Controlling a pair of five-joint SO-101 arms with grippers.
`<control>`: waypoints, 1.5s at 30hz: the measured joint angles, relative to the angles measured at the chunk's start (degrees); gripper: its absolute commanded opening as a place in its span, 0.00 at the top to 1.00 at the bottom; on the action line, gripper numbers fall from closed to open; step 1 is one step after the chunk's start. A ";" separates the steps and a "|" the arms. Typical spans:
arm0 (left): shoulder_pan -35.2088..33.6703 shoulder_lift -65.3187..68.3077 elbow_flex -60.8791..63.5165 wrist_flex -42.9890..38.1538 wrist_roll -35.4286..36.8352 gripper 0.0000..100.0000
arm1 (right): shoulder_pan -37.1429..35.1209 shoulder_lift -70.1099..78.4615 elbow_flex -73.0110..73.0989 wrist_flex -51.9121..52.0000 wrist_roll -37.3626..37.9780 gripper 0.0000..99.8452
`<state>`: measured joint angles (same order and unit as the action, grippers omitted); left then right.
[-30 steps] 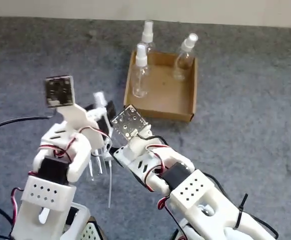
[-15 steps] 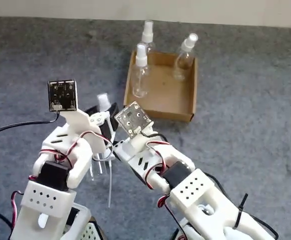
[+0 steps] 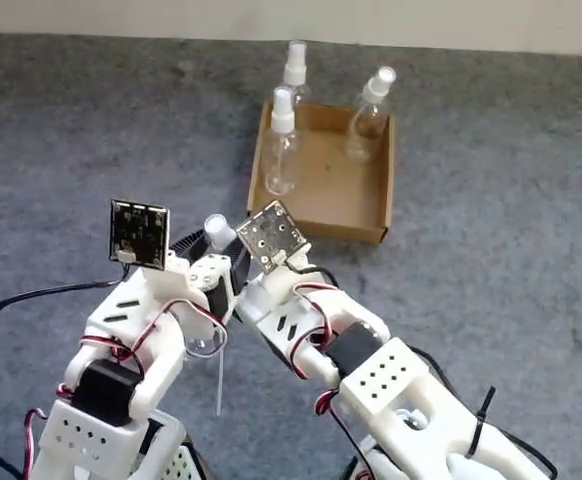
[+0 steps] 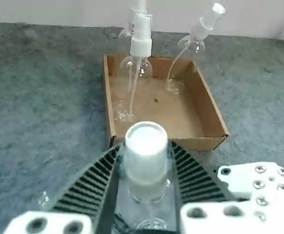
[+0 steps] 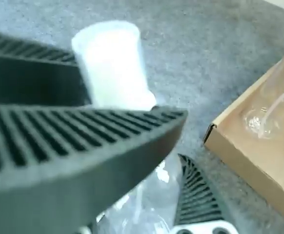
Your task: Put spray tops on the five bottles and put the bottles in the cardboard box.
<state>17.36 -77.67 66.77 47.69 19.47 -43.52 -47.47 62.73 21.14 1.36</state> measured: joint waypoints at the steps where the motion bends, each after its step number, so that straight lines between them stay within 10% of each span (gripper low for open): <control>1: 0.00 0.00 0.26 0.00 0.00 0.89 | 0.00 0.00 0.00 0.00 0.00 1.00; 29: -7.12 -9.23 -6.68 10.20 -9.58 0.87 | 6.07 -0.18 -0.09 -1.23 0.35 1.00; 45: -16.97 -5.10 -2.11 -3.16 -10.64 0.87 | -0.18 -0.53 5.45 -1.23 13.80 1.00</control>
<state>0.40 -82.77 64.66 44.53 8.84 -43.69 -48.00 68.18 19.91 15.16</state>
